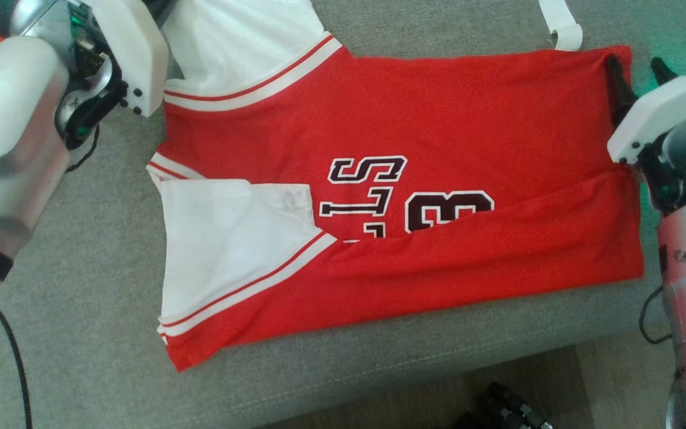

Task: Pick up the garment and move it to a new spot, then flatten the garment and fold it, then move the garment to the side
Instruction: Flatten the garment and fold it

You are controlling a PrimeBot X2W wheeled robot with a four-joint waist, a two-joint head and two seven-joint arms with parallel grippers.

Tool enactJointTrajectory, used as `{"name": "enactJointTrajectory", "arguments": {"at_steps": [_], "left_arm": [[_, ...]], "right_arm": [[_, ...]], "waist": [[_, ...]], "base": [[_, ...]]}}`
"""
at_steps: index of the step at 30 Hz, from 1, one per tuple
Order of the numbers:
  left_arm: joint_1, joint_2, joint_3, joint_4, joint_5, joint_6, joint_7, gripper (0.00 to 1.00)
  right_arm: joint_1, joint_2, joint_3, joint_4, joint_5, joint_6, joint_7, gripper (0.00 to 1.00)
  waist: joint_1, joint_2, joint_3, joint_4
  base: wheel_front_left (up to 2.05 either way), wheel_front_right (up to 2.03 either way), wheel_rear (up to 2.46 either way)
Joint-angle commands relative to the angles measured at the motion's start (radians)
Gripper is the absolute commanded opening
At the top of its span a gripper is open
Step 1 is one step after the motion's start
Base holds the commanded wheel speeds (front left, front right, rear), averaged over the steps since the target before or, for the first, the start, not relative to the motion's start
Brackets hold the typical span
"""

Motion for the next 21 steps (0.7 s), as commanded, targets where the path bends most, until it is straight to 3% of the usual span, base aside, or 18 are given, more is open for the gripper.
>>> {"name": "enactJointTrajectory", "arguments": {"at_steps": [1, 7, 8, 9, 21], "left_arm": [[-0.053, 0.032, 0.034, -0.023, -0.008, 0.002, -0.011, 0.00], [-0.060, 0.035, 0.024, -0.023, -0.015, 0.002, -0.012, 0.00], [-0.061, 0.035, 0.023, -0.021, -0.016, 0.002, -0.012, 0.00], [-0.062, 0.036, 0.022, -0.019, -0.017, 0.002, -0.013, 0.00], [-0.091, 0.043, 0.035, 0.015, -0.001, 0.029, -0.083, 0.00]], "right_arm": [[-0.028, -0.020, 0.022, -0.016, 0.007, 0.007, 0.007, 1.00], [-0.044, -0.024, 0.066, 0.022, 0.045, 0.007, 0.020, 1.00], [-0.044, -0.026, 0.077, 0.028, 0.054, 0.007, 0.025, 0.39], [-0.045, -0.029, 0.086, 0.030, 0.062, 0.007, 0.026, 0.00], [-0.115, -0.062, 0.092, 0.018, 0.075, 0.007, -0.116, 0.00]], "waist": [[0.0000, 0.0000, 0.004, 0.001], [0.0000, 0.0000, 0.010, -0.001], [0.0000, 0.0000, 0.010, -0.001], [0.0000, 0.0000, 0.010, -0.002], [0.0000, 0.0000, 0.011, 0.000]], "base": [[0.00, 0.00, 0.00], [0.00, 0.00, 0.00], [0.00, 0.00, 0.00], [0.00, 0.00, 0.00], [0.00, 0.00, 0.00]]}}
